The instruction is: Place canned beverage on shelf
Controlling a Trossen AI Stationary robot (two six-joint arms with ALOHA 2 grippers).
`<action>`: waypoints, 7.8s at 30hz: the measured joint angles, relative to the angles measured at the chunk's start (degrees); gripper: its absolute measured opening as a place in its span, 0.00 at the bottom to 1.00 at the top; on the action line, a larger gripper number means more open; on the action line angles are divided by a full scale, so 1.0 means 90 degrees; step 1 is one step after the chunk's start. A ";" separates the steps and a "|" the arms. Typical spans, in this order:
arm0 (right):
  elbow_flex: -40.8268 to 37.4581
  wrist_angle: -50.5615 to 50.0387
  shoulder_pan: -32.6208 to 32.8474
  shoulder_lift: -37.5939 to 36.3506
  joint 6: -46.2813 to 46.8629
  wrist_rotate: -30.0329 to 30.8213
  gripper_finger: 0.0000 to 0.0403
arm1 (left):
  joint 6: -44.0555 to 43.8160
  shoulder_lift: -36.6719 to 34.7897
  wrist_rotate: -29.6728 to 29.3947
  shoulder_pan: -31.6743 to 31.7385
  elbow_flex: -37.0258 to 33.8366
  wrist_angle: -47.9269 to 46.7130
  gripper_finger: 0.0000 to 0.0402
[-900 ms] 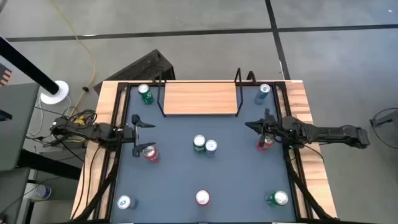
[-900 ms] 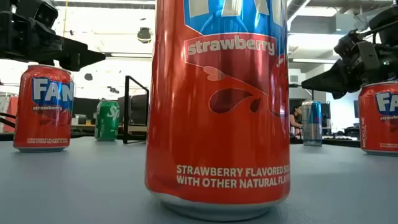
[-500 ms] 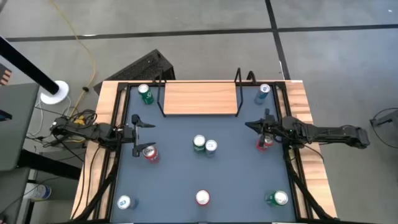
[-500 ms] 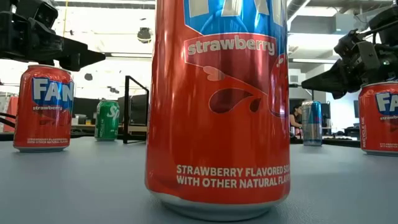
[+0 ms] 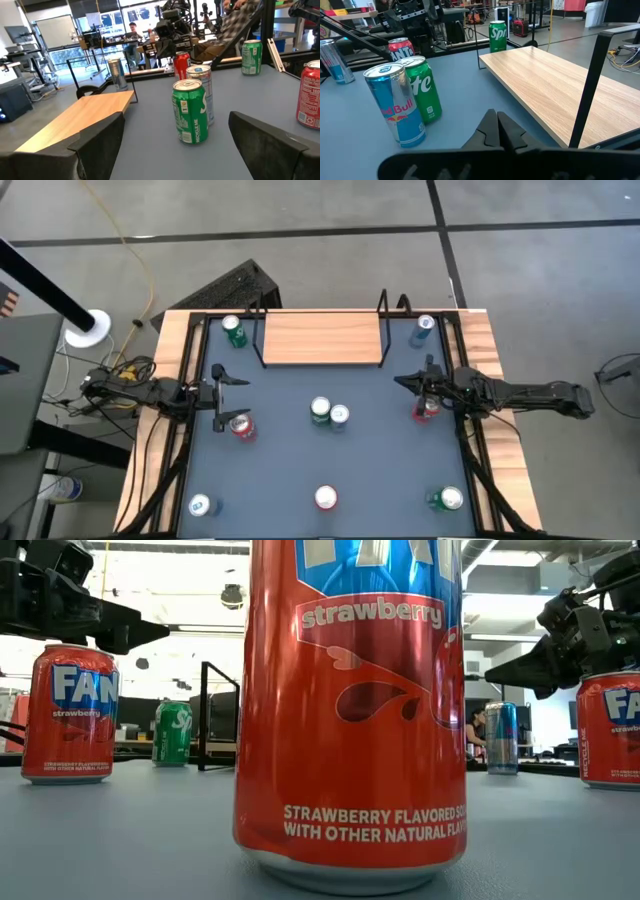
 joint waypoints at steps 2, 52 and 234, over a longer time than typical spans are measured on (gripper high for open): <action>0.0000 0.0001 -0.0001 -0.0001 0.0001 0.0000 0.00 | -0.0001 0.0001 0.0001 -0.0001 0.0000 0.0000 0.87; 0.0000 0.0000 0.0000 -0.0001 0.0000 0.0000 0.00 | 0.0001 0.0002 0.0000 0.0000 0.0000 -0.0002 0.87; 0.4228 0.1121 0.2184 0.6785 -0.1506 -0.0117 0.00 | -0.0036 0.8585 0.2924 0.1753 0.3675 0.3234 0.87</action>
